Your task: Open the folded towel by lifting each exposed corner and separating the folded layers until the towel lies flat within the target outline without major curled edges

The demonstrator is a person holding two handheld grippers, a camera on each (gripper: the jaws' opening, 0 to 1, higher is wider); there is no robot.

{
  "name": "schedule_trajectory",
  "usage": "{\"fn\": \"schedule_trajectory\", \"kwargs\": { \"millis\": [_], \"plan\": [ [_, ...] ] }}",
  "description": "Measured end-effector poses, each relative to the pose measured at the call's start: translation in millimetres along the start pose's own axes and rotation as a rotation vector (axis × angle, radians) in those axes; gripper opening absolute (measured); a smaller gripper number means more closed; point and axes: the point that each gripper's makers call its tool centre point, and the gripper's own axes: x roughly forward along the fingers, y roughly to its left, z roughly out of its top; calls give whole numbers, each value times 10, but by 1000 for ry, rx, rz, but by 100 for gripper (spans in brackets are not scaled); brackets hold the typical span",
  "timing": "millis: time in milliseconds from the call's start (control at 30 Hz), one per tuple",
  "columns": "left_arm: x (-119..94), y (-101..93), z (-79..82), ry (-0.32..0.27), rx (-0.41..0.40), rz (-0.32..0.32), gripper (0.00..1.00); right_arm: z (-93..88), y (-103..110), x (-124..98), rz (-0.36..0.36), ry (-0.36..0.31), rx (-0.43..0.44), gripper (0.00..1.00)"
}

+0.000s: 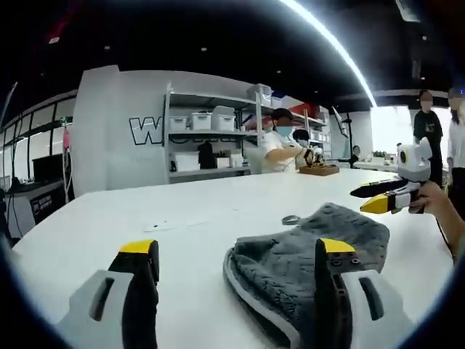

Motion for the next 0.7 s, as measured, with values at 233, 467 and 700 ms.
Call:
{"fn": "schedule_trajectory", "kwargs": {
  "millis": [233,467,700],
  "plan": [
    [39,32,16,-28,-39,8,77,-28,-56,75,-2,-4,8,51],
    [51,61,-232,29,-107,20,77,-176,-220,142,-26,27,34,52],
    [82,130,-362,71,-98,65,71,-209,-281,192,-61,31,22,51]
  ]
}}
